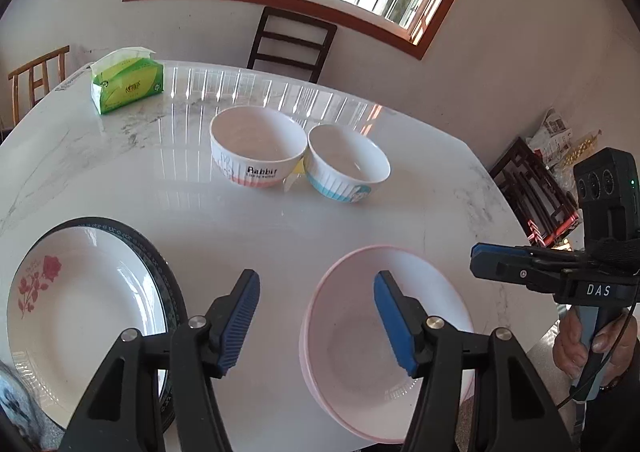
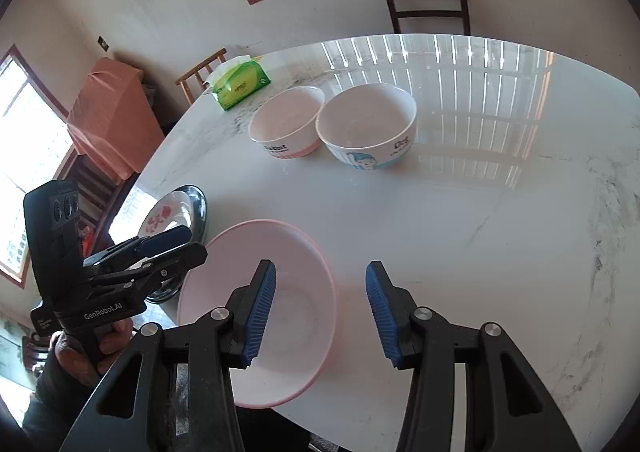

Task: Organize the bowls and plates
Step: 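Move both grippers to the white Rabbit bowl, then close both grippers on the Rabbit bowl's rim and lift it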

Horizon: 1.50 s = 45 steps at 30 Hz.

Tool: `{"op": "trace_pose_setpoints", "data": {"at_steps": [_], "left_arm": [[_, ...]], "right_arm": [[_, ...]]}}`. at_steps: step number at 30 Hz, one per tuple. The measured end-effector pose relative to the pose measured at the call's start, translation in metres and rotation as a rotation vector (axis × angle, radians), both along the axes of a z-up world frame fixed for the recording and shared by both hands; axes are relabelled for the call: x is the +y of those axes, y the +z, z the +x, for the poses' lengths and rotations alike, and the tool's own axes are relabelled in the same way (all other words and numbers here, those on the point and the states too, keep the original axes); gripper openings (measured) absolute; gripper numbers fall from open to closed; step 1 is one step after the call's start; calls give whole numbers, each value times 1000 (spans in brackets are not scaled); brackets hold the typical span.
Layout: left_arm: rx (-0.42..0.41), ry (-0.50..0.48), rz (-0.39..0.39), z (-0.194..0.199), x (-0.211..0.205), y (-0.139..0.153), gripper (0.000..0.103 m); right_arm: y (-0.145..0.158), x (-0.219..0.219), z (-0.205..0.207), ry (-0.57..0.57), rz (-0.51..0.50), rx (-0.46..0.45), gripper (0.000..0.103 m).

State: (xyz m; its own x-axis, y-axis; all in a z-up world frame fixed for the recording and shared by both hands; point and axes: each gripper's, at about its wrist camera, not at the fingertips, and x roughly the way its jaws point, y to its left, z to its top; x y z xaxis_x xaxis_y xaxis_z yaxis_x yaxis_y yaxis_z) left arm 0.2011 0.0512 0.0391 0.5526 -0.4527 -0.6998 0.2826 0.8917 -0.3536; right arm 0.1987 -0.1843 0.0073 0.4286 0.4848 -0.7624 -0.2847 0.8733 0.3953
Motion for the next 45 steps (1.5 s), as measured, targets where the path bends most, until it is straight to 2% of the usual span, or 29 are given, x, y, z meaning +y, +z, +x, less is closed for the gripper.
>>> {"op": "trace_pose_setpoints", "data": {"at_steps": [4, 9, 19, 26, 33, 35, 41, 45], "left_arm": [[46, 14, -48, 15, 12, 8, 61], [88, 28, -40, 36, 23, 15, 61], [91, 73, -35, 87, 42, 29, 61], [75, 59, 110, 118, 31, 31, 61], [138, 62, 153, 170, 28, 9, 61], [156, 55, 183, 182, 26, 0, 61], [199, 49, 172, 212, 21, -17, 61], [193, 41, 219, 224, 13, -22, 61]], "right_arm": [[9, 13, 12, 19, 68, 45, 43], [7, 23, 35, -25, 162, 146, 43], [-4, 40, 68, -86, 194, 210, 41], [-17, 48, 94, -160, 240, 269, 38], [-27, 64, 117, -225, 234, 290, 23], [-31, 67, 124, -242, 243, 299, 22], [-45, 70, 143, -313, 255, 320, 22], [-54, 74, 152, -339, 254, 333, 22]]}}
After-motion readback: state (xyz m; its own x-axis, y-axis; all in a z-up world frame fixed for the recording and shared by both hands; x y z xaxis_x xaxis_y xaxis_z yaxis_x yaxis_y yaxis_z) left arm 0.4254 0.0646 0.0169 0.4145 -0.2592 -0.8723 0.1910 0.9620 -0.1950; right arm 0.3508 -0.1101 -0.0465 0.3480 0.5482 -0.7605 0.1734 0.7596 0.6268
